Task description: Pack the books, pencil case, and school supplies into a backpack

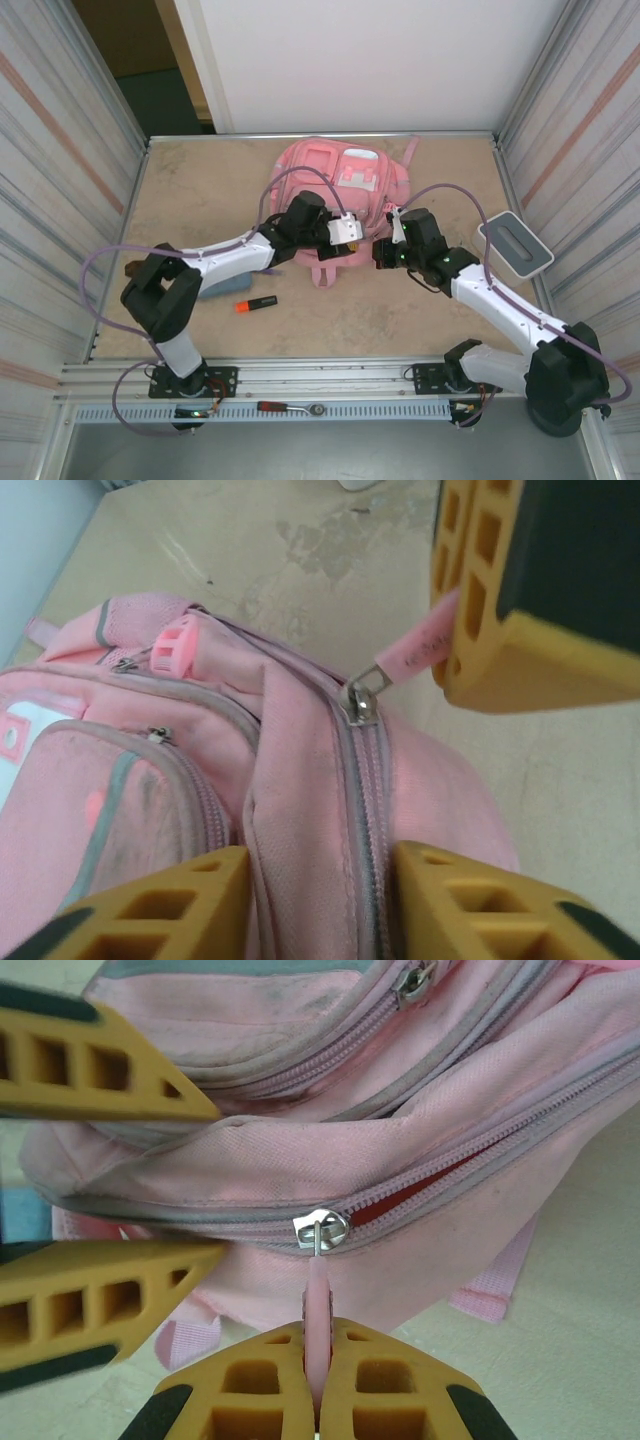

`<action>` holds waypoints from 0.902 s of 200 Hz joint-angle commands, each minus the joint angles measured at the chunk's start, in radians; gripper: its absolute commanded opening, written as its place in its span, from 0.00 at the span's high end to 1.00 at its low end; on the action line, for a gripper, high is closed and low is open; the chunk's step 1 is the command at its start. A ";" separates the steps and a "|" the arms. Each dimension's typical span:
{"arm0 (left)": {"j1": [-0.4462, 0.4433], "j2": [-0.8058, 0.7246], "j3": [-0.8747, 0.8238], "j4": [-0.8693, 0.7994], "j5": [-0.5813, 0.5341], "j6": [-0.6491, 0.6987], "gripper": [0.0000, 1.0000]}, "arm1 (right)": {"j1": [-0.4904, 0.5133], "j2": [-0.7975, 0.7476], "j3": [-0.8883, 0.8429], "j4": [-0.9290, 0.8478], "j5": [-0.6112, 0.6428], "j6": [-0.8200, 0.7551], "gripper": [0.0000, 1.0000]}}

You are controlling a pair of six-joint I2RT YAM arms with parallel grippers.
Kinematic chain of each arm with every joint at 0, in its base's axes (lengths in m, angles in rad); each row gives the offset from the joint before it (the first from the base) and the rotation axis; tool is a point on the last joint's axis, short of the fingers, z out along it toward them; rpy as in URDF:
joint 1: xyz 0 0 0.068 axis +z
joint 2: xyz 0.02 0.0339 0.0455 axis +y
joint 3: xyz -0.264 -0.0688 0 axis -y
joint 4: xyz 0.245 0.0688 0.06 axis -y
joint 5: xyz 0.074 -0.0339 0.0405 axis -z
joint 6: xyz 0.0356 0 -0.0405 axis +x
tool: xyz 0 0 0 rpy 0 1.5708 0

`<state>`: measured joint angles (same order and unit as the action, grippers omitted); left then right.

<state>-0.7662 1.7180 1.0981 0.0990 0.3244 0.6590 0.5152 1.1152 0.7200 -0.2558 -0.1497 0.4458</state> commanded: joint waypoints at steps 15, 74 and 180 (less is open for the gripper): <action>0.006 -0.003 0.037 -0.039 -0.003 0.033 0.83 | -0.038 -0.062 0.008 0.032 -0.021 0.009 1.00; 0.088 -0.140 -0.016 0.013 0.209 -0.042 1.00 | -0.246 0.060 0.077 -0.151 0.066 -0.013 1.00; 0.109 -0.174 -0.046 0.085 0.323 -0.100 1.00 | -0.480 0.305 0.213 -0.082 -0.085 -0.051 0.94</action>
<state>-0.6735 1.6062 1.0355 0.0963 0.5842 0.5858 0.0841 1.4380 0.9009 -0.3431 -0.2581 0.4156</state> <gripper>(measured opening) 0.074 0.049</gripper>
